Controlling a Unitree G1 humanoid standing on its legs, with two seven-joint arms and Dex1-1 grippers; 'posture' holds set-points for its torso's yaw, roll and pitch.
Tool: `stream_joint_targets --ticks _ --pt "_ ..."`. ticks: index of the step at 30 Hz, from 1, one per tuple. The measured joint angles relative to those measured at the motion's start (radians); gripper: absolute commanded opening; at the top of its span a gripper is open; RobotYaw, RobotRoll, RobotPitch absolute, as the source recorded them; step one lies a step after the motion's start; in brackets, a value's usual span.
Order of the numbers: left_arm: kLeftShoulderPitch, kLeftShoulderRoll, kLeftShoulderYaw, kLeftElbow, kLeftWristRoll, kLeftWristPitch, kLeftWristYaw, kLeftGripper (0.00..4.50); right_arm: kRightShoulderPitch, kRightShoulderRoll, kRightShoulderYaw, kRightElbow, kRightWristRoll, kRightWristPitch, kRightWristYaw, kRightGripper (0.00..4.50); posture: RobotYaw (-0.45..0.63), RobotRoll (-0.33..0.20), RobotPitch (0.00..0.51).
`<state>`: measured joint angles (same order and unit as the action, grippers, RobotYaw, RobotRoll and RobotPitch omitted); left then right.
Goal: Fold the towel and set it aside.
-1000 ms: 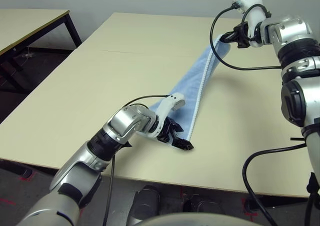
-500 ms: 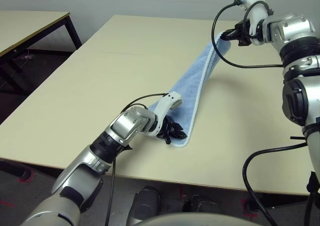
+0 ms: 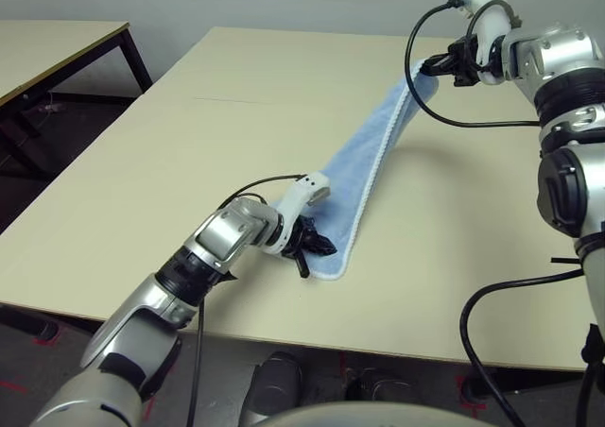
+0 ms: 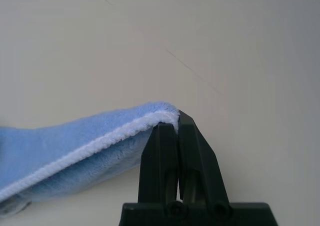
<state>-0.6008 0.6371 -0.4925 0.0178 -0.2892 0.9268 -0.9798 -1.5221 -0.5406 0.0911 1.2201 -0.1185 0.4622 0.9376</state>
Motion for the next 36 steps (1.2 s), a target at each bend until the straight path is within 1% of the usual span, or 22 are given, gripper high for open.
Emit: stream_joint_targets --ticks 3,6,8,10,13,17,19,20,21,23,25,27,28,29,31,32,36 --pt "0.0 0.096 0.018 0.006 0.024 -0.049 -0.034 0.03 0.015 -0.005 0.0 -0.008 0.001 0.013 0.016 0.0 0.19 0.0 0.007" --pt "-0.005 0.163 0.049 0.047 0.046 -0.109 -0.079 0.03 0.027 -0.019 0.0 -0.033 0.001 0.03 0.038 0.0 0.19 0.0 0.005" --pt "-0.023 0.209 0.068 0.102 0.067 -0.175 -0.112 0.03 0.042 -0.031 0.0 -0.072 0.004 0.05 0.069 0.0 0.2 0.0 0.006" --pt "-0.054 0.238 0.096 0.171 0.101 -0.244 -0.125 0.03 0.069 -0.039 0.001 -0.116 0.006 0.08 0.103 0.0 0.2 0.0 0.008" --pt "-0.082 0.252 0.116 0.271 0.155 -0.353 -0.142 0.03 0.134 -0.044 0.004 -0.195 0.021 0.138 0.145 0.0 0.19 0.0 0.012" --pt "-0.07 0.235 0.128 0.296 0.174 -0.386 -0.156 0.03 0.178 -0.056 0.005 -0.269 0.03 0.196 0.156 0.0 0.18 0.0 0.029" --pt "-0.041 0.218 0.155 0.251 0.163 -0.361 -0.154 0.43 0.188 -0.06 0.005 -0.313 0.038 0.223 0.161 0.0 0.18 0.0 0.037" --pt "-0.008 0.218 0.173 0.194 0.156 -0.345 -0.15 0.64 0.193 -0.063 0.005 -0.34 0.043 0.239 0.162 0.0 0.18 0.0 0.04" --pt "0.011 0.218 0.177 0.151 0.147 -0.333 -0.149 0.96 0.197 -0.068 0.006 -0.354 0.044 0.25 0.163 0.0 0.18 0.0 0.043" --pt "0.074 0.22 0.203 0.008 0.123 -0.261 -0.134 1.69 0.215 -0.078 0.006 -0.393 0.046 0.276 0.166 0.0 0.19 0.0 0.048" --pt "0.108 0.218 0.215 -0.1 0.1 -0.192 -0.118 2.39 0.224 -0.082 0.008 -0.411 0.049 0.293 0.169 0.0 0.2 0.0 0.064" --pt "0.121 0.187 0.218 -0.199 0.08 -0.13 -0.09 3.13 0.224 -0.087 0.01 -0.413 0.051 0.297 0.169 0.0 0.2 0.0 0.063" --pt "0.123 0.162 0.218 -0.24 0.072 -0.098 -0.074 3.43 0.224 -0.087 0.012 -0.412 0.051 0.297 0.168 0.0 0.2 0.0 0.062" --pt "0.123 0.13 0.211 -0.279 0.06 -0.066 -0.055 3.86 0.22 -0.085 0.014 -0.405 0.051 0.295 0.164 0.0 0.2 0.0 0.057" --pt "0.123 0.103 0.189 -0.296 0.057 -0.038 -0.036 4.49 0.207 -0.08 0.018 -0.386 0.05 0.282 0.158 0.0 0.2 0.0 0.057" --pt "0.123 0.1 0.18 -0.294 0.06 -0.028 -0.025 4.49 0.202 -0.08 0.019 -0.377 0.049 0.274 0.155 0.0 0.18 0.0 0.04" --pt "0.1 0.078 0.167 -0.244 0.061 0.006 -0.002 4.49 0.155 -0.061 0.024 -0.268 0.038 0.216 0.116 0.0 0.14 0.0 0.037"
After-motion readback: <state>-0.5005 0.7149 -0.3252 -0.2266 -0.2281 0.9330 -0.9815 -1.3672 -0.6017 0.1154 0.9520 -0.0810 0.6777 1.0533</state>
